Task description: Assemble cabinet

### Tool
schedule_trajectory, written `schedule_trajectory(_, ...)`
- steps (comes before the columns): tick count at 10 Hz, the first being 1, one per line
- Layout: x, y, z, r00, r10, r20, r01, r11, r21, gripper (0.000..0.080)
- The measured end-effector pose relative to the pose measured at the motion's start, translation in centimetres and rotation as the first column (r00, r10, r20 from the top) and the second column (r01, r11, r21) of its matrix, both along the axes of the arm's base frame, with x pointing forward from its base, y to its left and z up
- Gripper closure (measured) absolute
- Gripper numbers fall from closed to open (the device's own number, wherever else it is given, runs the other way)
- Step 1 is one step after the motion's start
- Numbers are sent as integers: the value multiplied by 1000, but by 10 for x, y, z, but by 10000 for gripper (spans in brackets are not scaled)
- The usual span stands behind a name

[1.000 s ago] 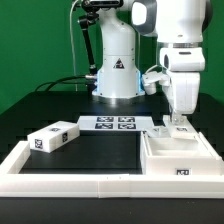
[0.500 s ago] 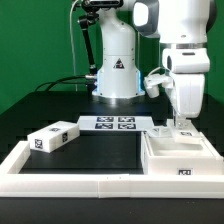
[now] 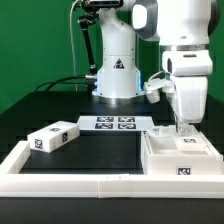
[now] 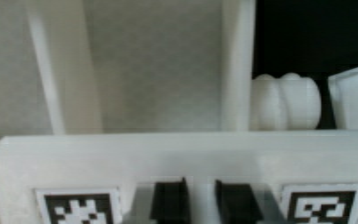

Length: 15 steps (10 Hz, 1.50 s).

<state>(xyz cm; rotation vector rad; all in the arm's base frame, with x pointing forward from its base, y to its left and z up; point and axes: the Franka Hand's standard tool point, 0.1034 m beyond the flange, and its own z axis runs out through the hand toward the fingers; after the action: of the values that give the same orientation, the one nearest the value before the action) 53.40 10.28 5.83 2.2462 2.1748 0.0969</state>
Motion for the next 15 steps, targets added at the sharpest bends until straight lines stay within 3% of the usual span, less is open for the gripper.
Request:
schedule_trajectory(2, 2, -2, 0, 1000, 3, 1, -3, 1000, 0, 729)
schedule_trajectory(5, 29, -2, 1, 1000, 3, 14, -3, 1000, 5, 729)
schedule_trajectory(8, 43, -2, 1, 1000, -3, 22, 3, 1000, 9, 729)
schedule_trajectory(15, 48, -2, 0, 1000, 28, -4, -28, 1000, -1, 703)
